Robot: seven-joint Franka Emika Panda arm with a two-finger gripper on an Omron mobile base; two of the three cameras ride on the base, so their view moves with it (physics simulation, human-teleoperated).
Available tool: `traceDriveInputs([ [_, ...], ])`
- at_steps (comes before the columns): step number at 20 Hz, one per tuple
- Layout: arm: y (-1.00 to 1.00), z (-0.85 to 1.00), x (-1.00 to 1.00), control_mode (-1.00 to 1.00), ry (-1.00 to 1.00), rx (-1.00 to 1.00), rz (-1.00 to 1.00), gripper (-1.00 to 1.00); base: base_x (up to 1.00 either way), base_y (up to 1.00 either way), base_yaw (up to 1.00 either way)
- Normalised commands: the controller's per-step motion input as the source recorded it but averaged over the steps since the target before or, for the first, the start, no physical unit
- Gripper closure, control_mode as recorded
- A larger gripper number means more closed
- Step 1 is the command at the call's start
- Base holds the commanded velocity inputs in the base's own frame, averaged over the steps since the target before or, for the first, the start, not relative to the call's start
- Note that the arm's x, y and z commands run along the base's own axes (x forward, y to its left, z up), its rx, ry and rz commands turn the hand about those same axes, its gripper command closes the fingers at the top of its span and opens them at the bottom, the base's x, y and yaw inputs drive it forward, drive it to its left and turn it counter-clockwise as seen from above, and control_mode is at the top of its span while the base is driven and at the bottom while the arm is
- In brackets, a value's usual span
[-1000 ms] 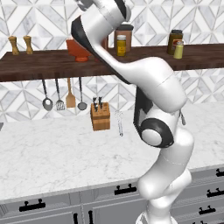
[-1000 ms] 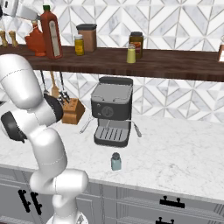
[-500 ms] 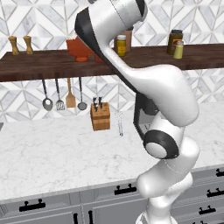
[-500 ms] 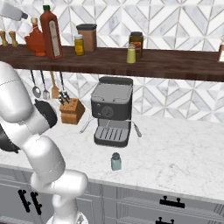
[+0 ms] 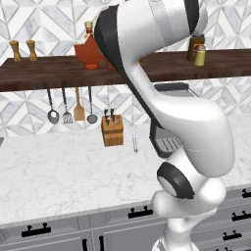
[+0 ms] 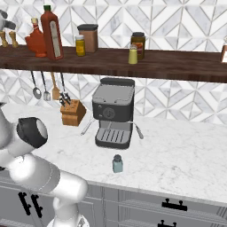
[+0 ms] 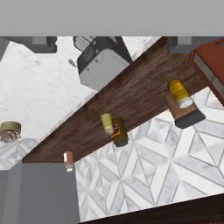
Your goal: Put the shaker and condiment bottle from the counter next to their counterparts in the cabinet.
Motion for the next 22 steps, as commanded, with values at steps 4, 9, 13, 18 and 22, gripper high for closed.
traceDriveInputs([
  [4, -0.80, -1.00, -1.00, -1.00, -0.10, 0.00, 0.10, -1.00, 0.00, 0.00, 0.00],
  [9, -0.86, -1.00, -1.00, -1.00, -0.16, 0.00, 0.14, -1.00, 0.00, 0.00, 0.00],
  [13, -0.86, -1.00, -0.96, -1.00, -0.25, -0.03, 0.22, -1.00, 0.00, 0.00, 0.00],
  [18, -0.92, -1.00, -0.76, -1.00, -0.33, -0.05, 0.27, -1.00, 0.00, 0.00, 0.00],
  [22, -0.71, -0.82, -0.26, -1.00, -0.13, -0.01, 0.29, -1.00, 0.00, 0.00, 0.00],
])
